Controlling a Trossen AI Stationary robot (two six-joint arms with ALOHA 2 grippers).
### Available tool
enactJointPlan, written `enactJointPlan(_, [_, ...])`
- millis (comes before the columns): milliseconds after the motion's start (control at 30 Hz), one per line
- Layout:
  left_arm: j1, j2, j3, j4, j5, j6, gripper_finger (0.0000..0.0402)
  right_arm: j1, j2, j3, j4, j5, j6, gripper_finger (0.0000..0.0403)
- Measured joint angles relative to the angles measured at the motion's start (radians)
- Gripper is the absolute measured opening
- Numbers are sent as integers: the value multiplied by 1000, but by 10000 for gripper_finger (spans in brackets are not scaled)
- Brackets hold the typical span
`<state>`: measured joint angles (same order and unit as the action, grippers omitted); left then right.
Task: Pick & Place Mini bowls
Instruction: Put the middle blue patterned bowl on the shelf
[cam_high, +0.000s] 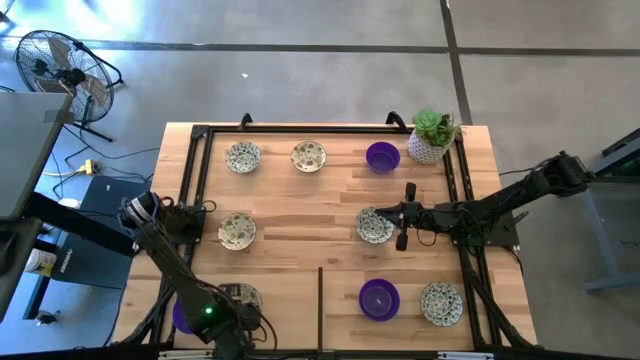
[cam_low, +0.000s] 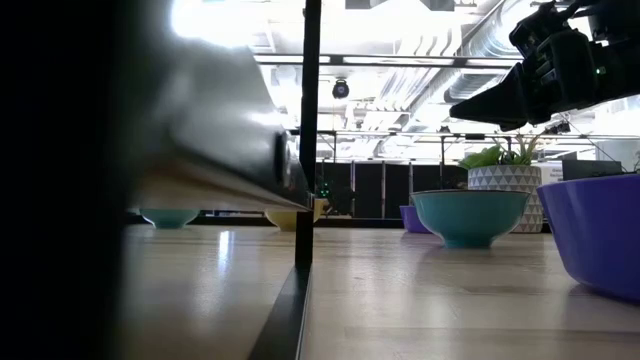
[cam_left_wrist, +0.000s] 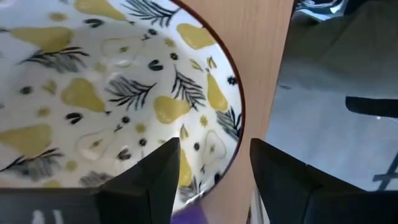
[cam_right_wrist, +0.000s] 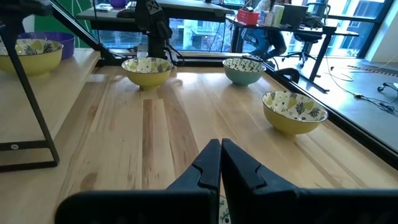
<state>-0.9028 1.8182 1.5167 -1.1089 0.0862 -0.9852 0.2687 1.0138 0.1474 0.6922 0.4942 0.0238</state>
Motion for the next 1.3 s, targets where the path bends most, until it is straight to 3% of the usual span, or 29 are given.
enactJointPlan(367, [41,-107,44,-25,-190,43,177,0,0,0,-1,0,-2,2])
enactJointPlan(700, [148,-224,-18,137,-420,348,53,0,0,0,-22,-9,1,1])
enactJointPlan(867, [209,-271,-181,361,-438,481,4,0,0,0,-23,-34,12,1])
enactJointPlan(1067, [325,-337,-450,811,-361,685,7,0,0,0,-23,-29,55,2])
enactJointPlan(1300, [449,-410,-757,1275,-301,780,2,-1,0,11,-32,32,167,2])
